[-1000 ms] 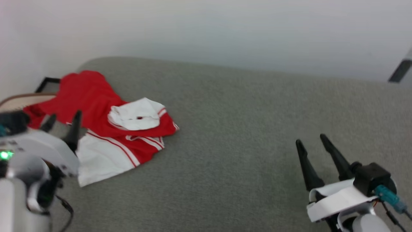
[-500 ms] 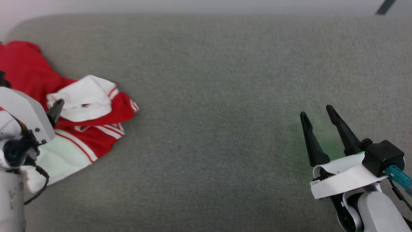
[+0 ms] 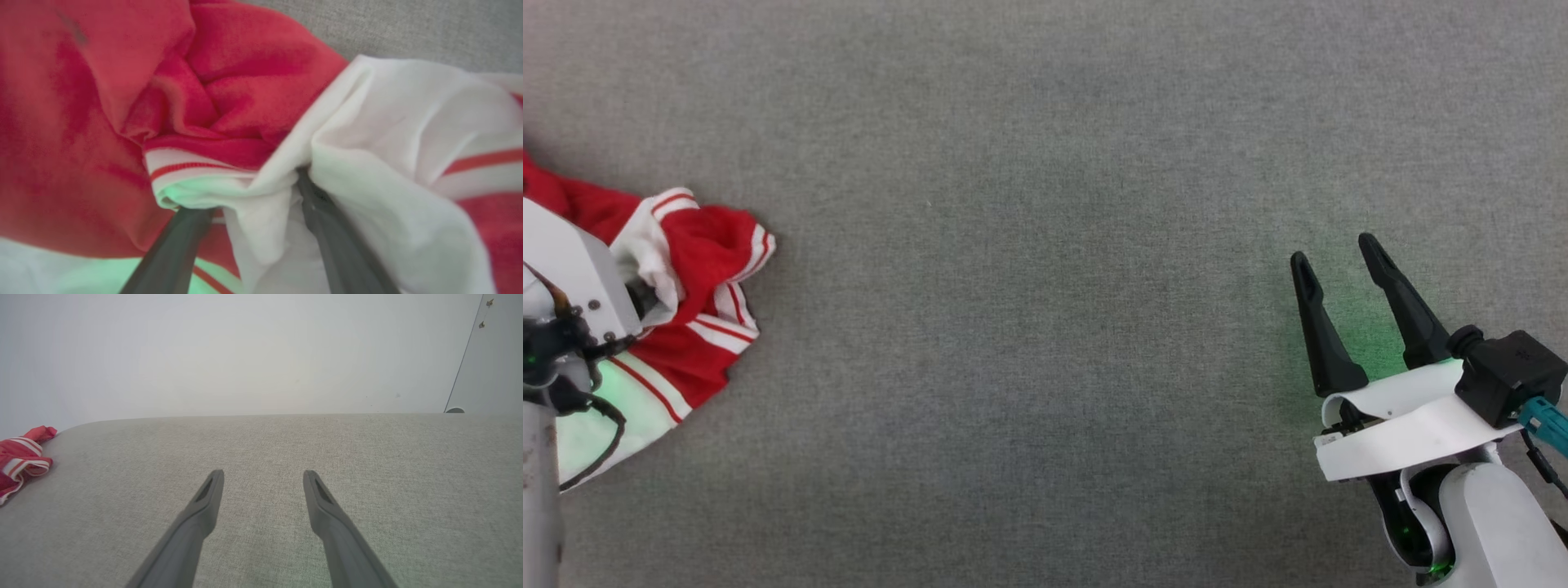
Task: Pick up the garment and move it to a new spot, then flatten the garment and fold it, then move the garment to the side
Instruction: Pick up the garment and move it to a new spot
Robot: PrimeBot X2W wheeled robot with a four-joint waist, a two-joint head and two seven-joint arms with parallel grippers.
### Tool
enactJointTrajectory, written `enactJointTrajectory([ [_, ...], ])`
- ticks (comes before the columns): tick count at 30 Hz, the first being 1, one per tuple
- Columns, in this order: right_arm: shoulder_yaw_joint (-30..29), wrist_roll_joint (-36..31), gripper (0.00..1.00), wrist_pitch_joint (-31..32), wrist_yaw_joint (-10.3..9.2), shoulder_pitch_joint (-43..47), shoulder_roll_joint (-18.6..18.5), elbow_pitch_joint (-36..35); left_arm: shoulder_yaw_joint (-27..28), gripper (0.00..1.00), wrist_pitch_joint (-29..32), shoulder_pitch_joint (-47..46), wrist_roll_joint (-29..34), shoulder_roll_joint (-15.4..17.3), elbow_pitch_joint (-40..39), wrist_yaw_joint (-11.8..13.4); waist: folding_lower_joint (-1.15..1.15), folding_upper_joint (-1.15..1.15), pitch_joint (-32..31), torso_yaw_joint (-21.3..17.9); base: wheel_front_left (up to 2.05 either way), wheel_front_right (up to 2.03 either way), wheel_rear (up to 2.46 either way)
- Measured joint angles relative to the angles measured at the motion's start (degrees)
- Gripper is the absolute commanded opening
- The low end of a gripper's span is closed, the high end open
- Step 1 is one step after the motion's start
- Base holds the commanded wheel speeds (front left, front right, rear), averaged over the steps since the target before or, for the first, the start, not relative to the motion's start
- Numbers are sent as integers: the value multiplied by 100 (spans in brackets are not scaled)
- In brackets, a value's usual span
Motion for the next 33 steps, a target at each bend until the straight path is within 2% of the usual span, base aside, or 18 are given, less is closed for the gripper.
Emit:
enactJointTrajectory([
  [5,15,41,100,54,0,-31,-5,-46,-7,100,-15,-159,-57,-67,294,44,0,0,107,-52,0,0,0],
  [6,18,45,100,68,0,-41,-3,-48,-5,66,-48,-183,-81,-86,355,42,0,0,113,-57,0,0,0],
  [7,18,51,100,69,0,-54,-2,-48,-5,19,-89,-194,-98,-103,400,16,0,0,113,-57,0,0,0],
  [8,19,53,100,71,0,-64,-1,-47,15,0,-148,-207,-125,-122,452,-15,0,0,106,-53,0,0,0],
  [11,14,94,100,79,0,-72,13,-29,-14,0,-448,-244,-116,-175,573,-109,0,0,53,-39,0,0,0],
  [21,-67,156,100,91,0,193,68,134,-258,0,-694,-348,-38,-218,754,-303,0,0,-450,95,0,0,0],
  [33,-90,192,100,131,0,711,203,250,-598,0,-1158,-739,203,283,-108,-556,0,0,-1434,315,0,0,0],
])
